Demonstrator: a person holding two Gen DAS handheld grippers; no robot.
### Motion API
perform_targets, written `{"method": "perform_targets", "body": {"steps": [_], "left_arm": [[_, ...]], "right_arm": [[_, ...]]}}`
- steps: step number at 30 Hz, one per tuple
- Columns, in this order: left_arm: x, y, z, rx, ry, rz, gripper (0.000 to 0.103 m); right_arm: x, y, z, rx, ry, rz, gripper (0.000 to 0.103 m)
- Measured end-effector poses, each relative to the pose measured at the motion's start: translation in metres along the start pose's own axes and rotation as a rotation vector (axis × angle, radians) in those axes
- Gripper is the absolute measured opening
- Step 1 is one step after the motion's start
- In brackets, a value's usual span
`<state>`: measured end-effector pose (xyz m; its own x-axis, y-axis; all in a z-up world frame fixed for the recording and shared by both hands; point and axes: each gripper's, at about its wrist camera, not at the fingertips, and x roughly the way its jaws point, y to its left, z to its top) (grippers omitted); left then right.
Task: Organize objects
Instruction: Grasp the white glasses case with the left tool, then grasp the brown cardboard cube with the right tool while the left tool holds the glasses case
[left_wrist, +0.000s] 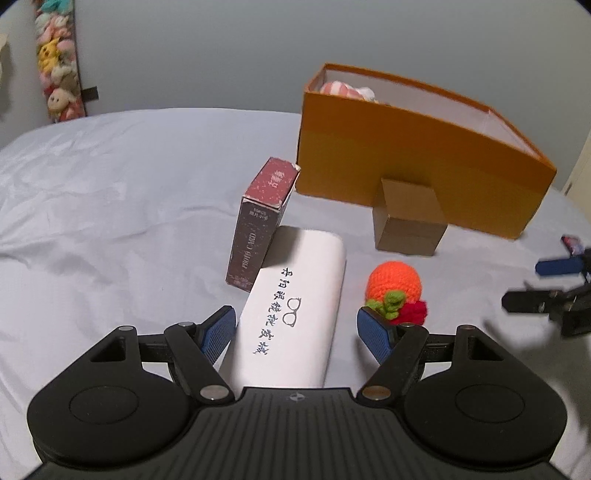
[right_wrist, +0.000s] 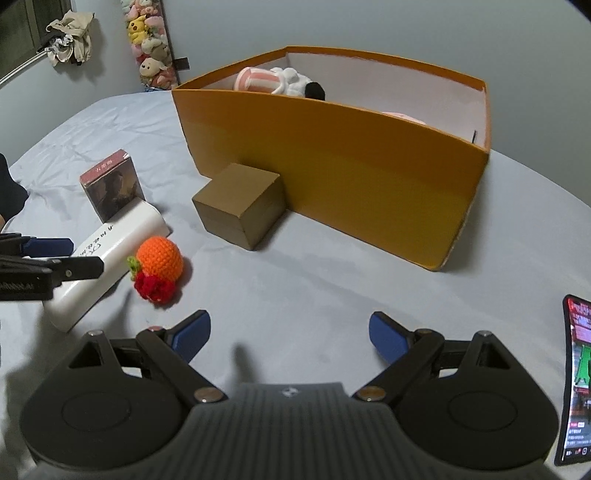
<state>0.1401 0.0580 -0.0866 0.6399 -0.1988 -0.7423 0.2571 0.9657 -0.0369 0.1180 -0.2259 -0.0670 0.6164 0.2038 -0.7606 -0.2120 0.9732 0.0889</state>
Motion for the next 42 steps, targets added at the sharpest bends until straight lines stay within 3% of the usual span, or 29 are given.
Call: {"method": "perform_targets", "body": {"steps": [7,10,17,24,36,42], "left_arm": [[0.020,0.003,-0.005,-0.001,0.067,-0.004,0.088],[0.024,0.007,-0.010,-0.015,0.078,-0.003,0.081],[0.017,0.005,-0.016,0.013,0.064,-0.004,0.077],[-0.004,0.011,-0.033,-0.037,0.099,-0.046,0.074],[-0.028,0.011,-0.055,-0.027,0.152,-0.014,0.074],[-0.026,0.010,-0.057,-0.021,0.140,-0.006,0.078]], "right_arm": [[0.008,0.010,0.010,-0.014,-0.006,0.008,0.093],[0.012,0.016,0.011,-0.026,-0.002,0.010,0.093],[0.024,0.024,0.018,-0.038,0.007,0.004,0.093],[0.035,0.039,0.029,-0.034,-0.007,0.013,0.093],[0.064,0.048,0.074,0.097,-0.031,-0.050,0.093],[0.088,0.047,0.088,0.187,0.006,-0.077,0.093]]}}
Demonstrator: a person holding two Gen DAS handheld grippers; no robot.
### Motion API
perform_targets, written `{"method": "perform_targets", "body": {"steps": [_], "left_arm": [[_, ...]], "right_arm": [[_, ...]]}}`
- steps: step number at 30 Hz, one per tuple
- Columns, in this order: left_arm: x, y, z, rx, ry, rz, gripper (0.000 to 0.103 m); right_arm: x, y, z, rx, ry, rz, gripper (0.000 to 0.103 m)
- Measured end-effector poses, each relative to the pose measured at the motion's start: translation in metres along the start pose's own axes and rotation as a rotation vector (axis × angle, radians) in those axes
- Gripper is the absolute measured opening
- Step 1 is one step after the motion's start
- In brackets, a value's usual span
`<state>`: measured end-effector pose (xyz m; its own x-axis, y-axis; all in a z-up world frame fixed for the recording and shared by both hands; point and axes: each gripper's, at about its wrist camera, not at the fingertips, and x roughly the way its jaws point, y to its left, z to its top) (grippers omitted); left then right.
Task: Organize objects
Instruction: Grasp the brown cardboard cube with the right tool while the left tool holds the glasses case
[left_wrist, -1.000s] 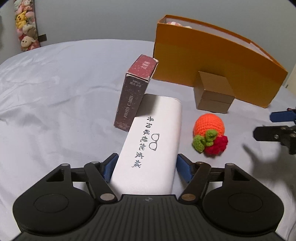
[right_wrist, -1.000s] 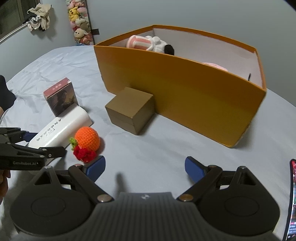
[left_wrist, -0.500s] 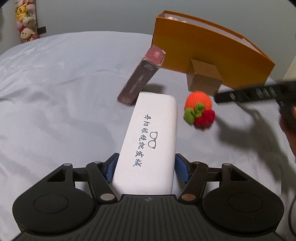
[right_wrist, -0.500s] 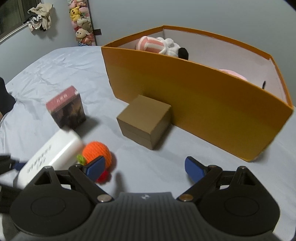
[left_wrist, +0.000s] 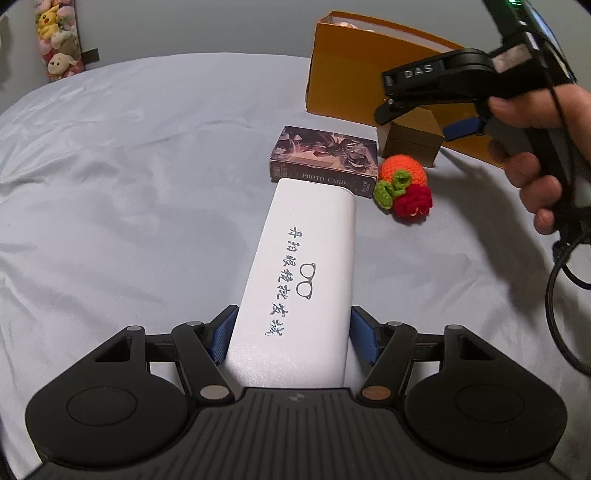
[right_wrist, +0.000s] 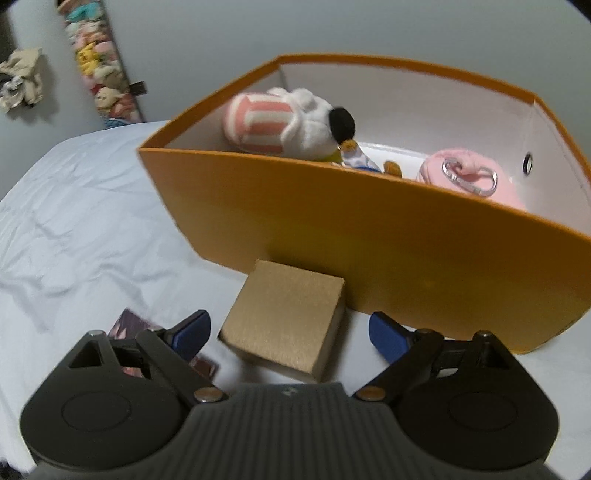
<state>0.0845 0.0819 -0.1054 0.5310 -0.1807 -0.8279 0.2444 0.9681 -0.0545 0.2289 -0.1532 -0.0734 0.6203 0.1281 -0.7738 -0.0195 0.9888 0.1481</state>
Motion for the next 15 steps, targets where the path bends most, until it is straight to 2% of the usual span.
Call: {"method": "perform_targets", "body": {"steps": [4,7,10,15], "left_arm": [[0.001,0.000,0.001,0.008,-0.007,0.007,0.080],[0.004,-0.002,0.004,0.013,-0.009,0.012,0.082],[0.006,-0.003,0.006,0.021,-0.012,0.014,0.083],[0.006,-0.005,0.006,0.041,-0.017,0.004,0.073]], "right_arm": [[0.010,0.005,-0.001,-0.008,0.009,-0.027,0.092],[0.018,0.007,-0.003,-0.012,0.026,-0.042,0.085],[0.021,0.008,-0.006,-0.022,0.022,-0.054,0.085],[0.020,0.009,-0.009,-0.042,0.009,-0.058,0.083]]}}
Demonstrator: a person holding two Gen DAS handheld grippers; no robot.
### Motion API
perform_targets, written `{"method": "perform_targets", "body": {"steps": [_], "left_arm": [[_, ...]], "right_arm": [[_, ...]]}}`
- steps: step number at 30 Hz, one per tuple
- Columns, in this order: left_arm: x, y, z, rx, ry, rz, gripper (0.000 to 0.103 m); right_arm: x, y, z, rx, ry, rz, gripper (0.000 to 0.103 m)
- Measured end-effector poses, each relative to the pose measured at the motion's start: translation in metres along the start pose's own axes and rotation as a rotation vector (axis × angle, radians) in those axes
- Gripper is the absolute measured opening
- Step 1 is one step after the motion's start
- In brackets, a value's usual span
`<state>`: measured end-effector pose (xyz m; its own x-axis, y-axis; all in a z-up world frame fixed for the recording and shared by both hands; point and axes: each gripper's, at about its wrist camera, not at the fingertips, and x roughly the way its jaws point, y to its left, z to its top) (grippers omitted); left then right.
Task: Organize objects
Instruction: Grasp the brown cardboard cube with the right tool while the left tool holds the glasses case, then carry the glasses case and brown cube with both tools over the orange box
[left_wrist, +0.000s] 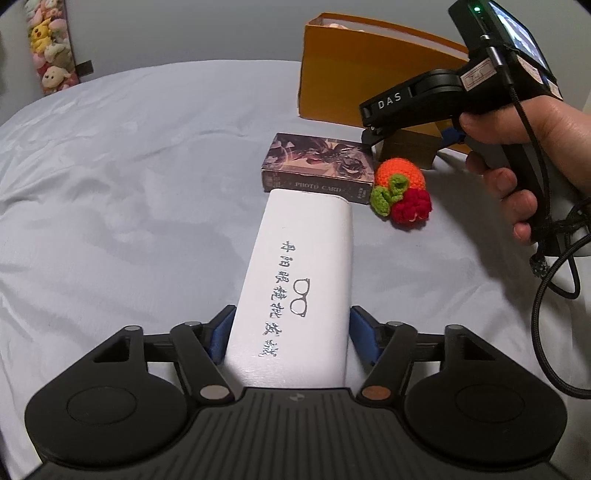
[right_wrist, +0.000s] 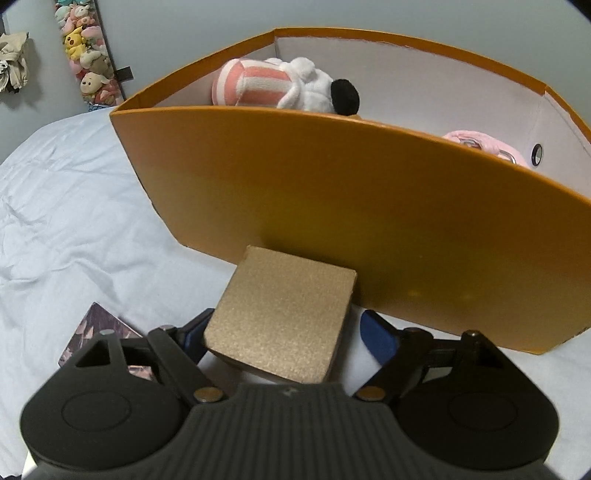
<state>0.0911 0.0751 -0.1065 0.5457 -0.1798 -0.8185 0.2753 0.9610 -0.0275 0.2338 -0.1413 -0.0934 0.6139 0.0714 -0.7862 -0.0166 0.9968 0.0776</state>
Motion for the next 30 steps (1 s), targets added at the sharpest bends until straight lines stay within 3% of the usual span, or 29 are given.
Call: {"method": "perform_targets", "body": {"steps": [2,9,30], "left_arm": [[-0.001,0.000,0.000,0.004,-0.002,0.000,0.073],[-0.005,0.000,-0.001,-0.004,-0.012,-0.006,0.072],[-0.040,-0.019,0.016,0.019,-0.084,-0.021,0.072]], "right_arm": [[-0.001,0.000,-0.002,-0.014,-0.002,-0.002,0.075],[-0.011,-0.006,-0.009,-0.058,0.001,0.017,0.068],[-0.084,-0.073,-0.063,-0.042,0.016,0.081,0.065]]}}
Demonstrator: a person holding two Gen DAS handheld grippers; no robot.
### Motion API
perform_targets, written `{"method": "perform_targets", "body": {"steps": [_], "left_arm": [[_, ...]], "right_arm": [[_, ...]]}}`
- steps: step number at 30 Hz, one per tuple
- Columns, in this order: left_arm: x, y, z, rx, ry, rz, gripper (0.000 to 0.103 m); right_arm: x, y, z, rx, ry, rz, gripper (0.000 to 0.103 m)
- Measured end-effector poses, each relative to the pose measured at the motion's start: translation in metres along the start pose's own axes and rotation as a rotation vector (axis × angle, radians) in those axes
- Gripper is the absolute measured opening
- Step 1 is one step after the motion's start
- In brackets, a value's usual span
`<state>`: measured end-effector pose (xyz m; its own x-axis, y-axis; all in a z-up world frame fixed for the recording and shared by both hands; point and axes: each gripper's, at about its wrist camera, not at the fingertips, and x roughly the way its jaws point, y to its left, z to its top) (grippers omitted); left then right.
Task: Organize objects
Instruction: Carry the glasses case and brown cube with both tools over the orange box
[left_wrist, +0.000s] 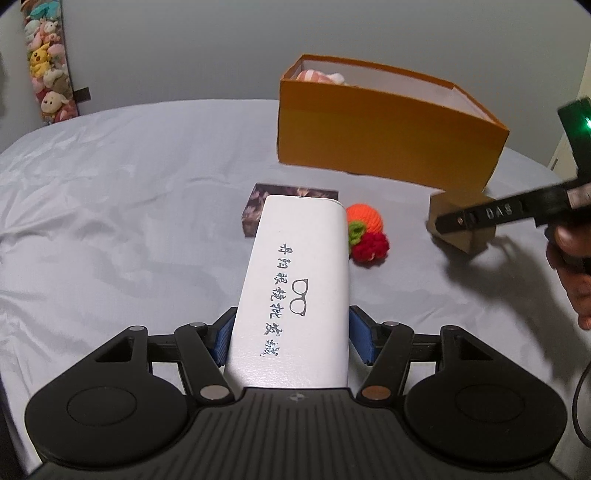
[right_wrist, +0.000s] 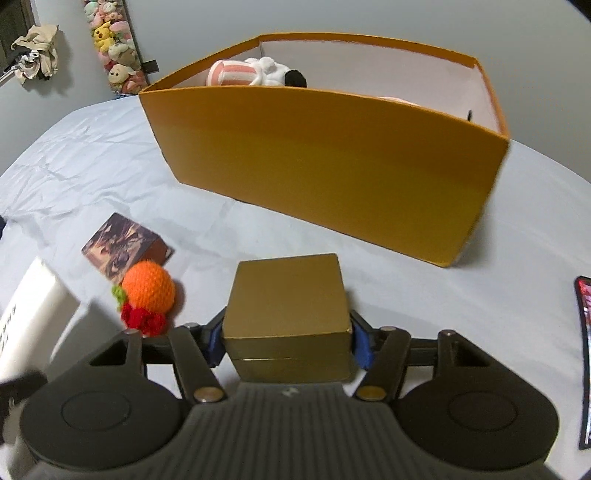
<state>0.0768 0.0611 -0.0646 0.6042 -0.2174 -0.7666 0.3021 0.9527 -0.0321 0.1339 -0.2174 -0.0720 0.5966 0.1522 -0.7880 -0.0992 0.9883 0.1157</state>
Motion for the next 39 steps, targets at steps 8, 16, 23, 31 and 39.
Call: {"method": "perform_targets", "body": {"steps": [8,16,23,31,39], "left_arm": [[-0.002,-0.015,0.015,0.037,-0.017,-0.013,0.072],[0.000,-0.031,0.041,0.092,-0.050,-0.038,0.072],[0.004,-0.046,0.083,0.136,-0.095,-0.083,0.072],[0.012,-0.068,0.135,0.239,-0.149,-0.117,0.072],[0.036,-0.089,0.195,0.484,-0.170,-0.123,0.072]], "right_arm": [[-0.022,-0.013,0.000,-0.026,-0.022,0.016,0.064],[-0.044,-0.018,0.008,-0.064,-0.066,0.022,0.064],[-0.069,-0.027,0.028,-0.077,-0.124,0.032,0.064],[-0.087,-0.038,0.059,-0.093,-0.194,0.017,0.064],[-0.086,-0.049,0.086,-0.116,-0.229,-0.004,0.064]]}}
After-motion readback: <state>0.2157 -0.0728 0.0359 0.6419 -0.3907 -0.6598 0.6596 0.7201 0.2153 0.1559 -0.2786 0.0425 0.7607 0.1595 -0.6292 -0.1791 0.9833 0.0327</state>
